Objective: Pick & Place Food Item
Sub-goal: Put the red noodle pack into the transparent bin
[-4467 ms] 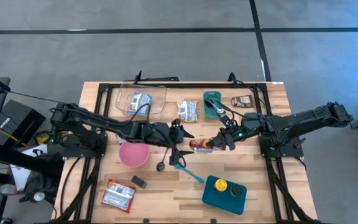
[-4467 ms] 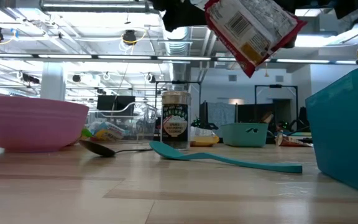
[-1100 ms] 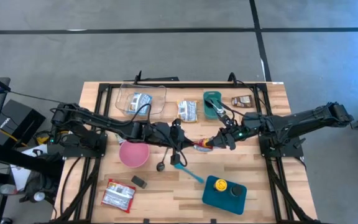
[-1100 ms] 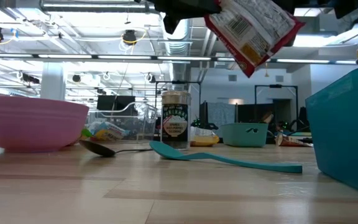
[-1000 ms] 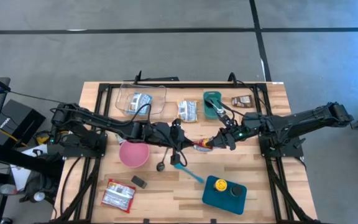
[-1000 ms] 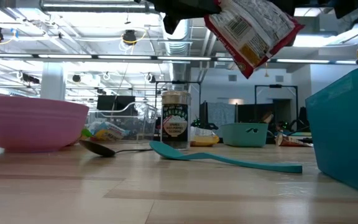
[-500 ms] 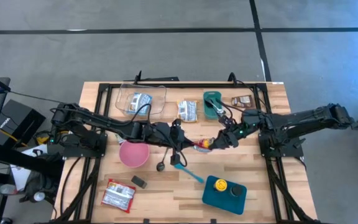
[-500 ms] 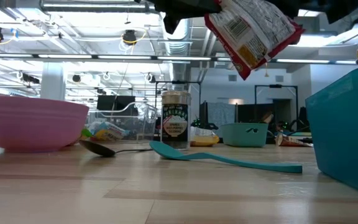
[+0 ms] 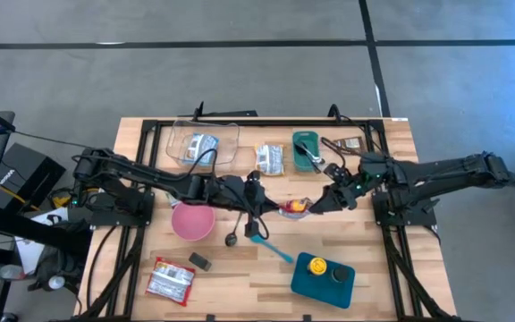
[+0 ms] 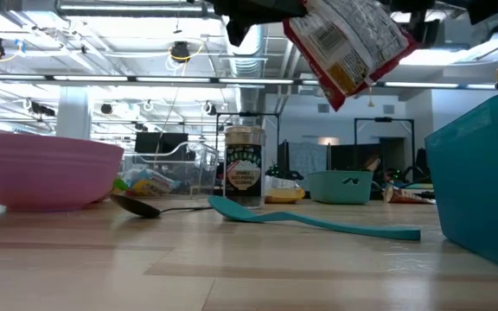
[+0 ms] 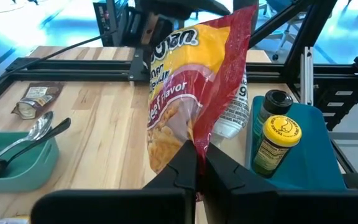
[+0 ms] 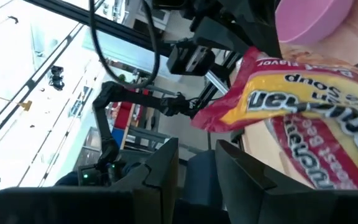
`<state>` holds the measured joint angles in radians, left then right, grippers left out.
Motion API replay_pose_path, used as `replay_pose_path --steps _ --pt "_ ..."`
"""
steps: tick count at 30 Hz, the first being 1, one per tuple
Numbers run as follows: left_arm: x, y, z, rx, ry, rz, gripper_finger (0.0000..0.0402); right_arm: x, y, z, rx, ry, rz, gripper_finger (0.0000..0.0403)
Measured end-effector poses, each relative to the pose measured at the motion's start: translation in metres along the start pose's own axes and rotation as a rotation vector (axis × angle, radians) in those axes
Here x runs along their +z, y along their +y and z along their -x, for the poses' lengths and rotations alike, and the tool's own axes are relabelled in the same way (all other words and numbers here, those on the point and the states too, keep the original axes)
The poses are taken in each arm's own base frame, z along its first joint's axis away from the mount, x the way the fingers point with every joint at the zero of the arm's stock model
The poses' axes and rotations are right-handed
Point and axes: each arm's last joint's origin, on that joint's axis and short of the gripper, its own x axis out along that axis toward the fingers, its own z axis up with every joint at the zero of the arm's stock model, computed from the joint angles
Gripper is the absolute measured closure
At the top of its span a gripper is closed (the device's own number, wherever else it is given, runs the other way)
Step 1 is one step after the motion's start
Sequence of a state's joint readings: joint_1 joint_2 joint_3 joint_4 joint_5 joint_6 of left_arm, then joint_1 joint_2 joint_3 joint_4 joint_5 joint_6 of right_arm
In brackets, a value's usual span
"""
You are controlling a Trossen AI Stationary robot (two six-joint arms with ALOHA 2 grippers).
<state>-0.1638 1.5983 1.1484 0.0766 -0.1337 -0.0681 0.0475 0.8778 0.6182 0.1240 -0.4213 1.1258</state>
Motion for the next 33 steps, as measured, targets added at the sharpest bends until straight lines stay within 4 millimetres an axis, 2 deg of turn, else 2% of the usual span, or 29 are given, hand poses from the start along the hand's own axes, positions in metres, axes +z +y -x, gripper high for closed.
replay_pose_path --steps 6,18,23,33 --pt "0.009 0.005 0.01 0.035 -0.031 0.005 0.0401 0.0 0.01 0.011 0.039 -0.047 0.069 0.0301" --pt "0.032 0.025 0.048 0.12 -0.096 0.033 0.0401 0.0 0.018 0.024 0.045 -0.149 0.189 0.0301" --pt "0.041 0.035 0.068 0.201 -0.118 0.047 0.0401 0.0 0.019 0.024 0.045 -0.152 0.212 0.0301" --pt "0.046 0.056 0.105 0.421 -0.088 0.062 0.0401 0.0 0.019 0.024 0.043 -0.152 0.239 0.0301"
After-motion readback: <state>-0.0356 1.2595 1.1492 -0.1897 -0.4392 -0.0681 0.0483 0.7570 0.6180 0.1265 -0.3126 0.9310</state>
